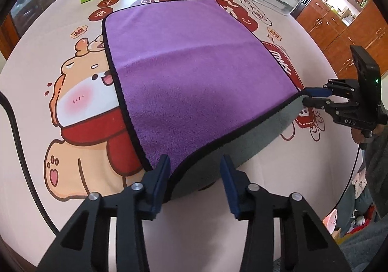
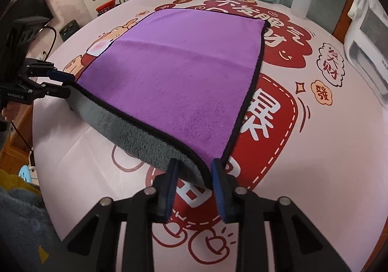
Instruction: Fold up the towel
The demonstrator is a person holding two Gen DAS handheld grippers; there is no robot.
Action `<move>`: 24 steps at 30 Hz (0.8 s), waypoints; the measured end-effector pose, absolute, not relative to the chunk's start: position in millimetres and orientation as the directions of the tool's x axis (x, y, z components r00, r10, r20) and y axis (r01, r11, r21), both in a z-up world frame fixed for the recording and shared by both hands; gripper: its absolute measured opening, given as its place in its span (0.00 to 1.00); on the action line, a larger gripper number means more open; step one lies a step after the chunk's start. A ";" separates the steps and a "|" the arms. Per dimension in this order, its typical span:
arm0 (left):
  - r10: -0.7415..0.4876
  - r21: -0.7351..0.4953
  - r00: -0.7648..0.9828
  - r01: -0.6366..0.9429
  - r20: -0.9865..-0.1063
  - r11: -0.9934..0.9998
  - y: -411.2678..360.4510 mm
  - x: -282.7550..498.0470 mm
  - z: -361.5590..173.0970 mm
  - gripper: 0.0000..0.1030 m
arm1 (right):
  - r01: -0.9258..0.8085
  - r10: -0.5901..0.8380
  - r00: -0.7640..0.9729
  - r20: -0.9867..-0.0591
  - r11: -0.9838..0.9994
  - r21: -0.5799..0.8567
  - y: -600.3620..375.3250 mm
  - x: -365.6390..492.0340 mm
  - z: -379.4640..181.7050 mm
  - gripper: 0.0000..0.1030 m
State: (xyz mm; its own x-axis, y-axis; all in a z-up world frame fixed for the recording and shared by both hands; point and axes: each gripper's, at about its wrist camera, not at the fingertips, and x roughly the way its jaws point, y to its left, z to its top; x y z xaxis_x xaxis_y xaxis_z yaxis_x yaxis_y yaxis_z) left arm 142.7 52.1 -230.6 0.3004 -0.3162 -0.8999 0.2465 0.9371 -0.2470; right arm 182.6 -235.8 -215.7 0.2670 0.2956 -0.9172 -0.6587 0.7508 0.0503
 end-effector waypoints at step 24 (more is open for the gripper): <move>-0.263 -0.215 0.298 0.185 -0.918 0.959 55.3 137.4 -222.1 0.04 | -0.614 0.254 0.371 -0.893 0.788 -0.031 -228.8 173.2 -197.9 0.05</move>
State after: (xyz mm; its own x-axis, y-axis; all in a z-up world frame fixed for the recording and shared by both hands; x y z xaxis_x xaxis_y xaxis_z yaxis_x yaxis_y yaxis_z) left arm 137.4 55.3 -222.1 0.2979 -0.2629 -0.9177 0.1855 0.9589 -0.2145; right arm 173.2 -228.8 -197.9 0.3706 0.2538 -0.8935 -0.6144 0.7884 -0.0309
